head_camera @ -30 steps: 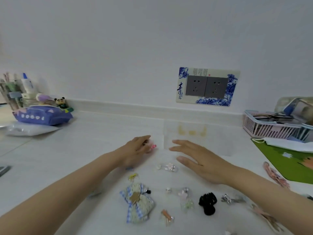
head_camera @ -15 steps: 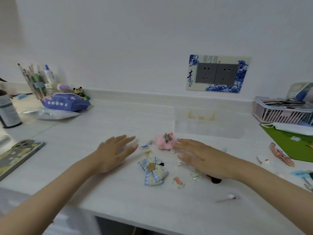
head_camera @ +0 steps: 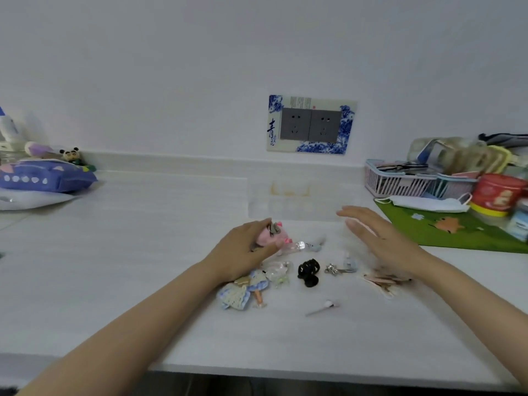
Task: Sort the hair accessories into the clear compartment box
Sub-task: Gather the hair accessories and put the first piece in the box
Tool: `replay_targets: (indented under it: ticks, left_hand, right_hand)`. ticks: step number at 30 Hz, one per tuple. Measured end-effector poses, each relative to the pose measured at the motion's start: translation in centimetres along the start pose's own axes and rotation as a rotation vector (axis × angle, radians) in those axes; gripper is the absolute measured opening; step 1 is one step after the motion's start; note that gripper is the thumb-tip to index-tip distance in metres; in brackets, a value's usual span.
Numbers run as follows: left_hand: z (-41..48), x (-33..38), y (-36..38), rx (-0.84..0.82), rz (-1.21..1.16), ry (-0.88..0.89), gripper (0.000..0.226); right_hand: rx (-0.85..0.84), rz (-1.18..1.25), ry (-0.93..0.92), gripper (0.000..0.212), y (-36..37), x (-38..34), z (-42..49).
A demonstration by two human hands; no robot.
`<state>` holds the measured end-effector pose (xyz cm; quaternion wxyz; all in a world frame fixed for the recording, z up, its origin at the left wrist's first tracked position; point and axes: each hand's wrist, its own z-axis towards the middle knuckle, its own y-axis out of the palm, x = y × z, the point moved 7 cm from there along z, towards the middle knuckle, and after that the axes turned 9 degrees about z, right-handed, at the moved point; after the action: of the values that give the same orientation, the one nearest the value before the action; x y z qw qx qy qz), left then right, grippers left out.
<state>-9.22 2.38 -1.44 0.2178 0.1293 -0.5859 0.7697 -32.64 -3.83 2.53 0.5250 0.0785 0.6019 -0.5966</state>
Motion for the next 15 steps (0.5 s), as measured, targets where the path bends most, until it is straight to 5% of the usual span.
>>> replay_targets:
  ticks: [4,9,15]
  left_hand:
    - [1.4,1.4,1.7,-0.015,0.004,-0.004,0.078]
    - [3.2,2.5,3.0,-0.043,-0.016,0.002,0.077]
    - [4.2,3.6,4.2,-0.085,-0.068,0.0,0.07]
  right_hand:
    - [0.131,-0.154,0.109,0.065,-5.8,4.9,-1.3]
    - [0.056,0.094,0.329,0.035,-5.8,9.6,-2.4]
    - [-0.025,0.116,0.237,0.043,-0.6,7.4,-1.0]
